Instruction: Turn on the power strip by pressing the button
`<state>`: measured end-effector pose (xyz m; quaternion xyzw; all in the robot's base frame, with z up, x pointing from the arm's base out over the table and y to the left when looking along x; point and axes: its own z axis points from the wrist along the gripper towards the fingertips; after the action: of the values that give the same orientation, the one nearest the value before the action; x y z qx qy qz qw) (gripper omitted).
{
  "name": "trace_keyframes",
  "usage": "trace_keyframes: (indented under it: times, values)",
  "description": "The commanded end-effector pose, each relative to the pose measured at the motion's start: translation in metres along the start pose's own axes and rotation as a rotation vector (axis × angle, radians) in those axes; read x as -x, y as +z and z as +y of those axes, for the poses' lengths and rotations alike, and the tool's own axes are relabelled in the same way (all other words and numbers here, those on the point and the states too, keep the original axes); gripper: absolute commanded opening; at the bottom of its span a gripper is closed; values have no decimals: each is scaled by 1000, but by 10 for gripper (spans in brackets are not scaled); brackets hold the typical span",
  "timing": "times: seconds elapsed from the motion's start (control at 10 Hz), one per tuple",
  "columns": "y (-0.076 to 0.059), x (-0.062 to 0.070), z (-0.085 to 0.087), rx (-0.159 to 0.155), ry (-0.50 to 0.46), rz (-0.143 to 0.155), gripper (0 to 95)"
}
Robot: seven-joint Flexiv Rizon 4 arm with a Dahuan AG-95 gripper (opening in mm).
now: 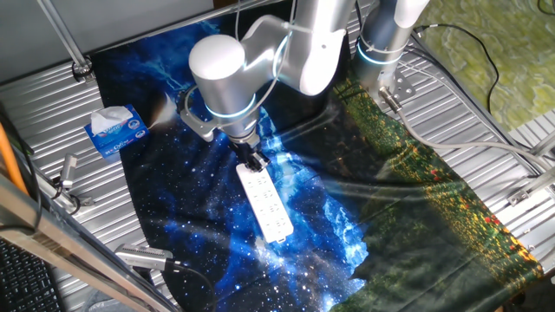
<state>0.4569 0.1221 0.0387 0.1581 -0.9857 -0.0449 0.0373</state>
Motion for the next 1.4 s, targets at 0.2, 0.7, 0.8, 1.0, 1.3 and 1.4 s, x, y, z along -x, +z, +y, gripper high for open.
trace_keyframes:
  times: [0.2,0.7,0.8,1.0,1.3,1.4]
  values:
    - [5,1,-1,1,0,0,0]
    - [18,2,-2,3,-3,-5,0]
    - [18,3,-2,2,-2,-5,0]
    - [18,3,-2,-2,-3,-2,0]
    - [16,2,-2,-1,-5,-3,0]
    - [11,2,-2,0,-7,-1,0]
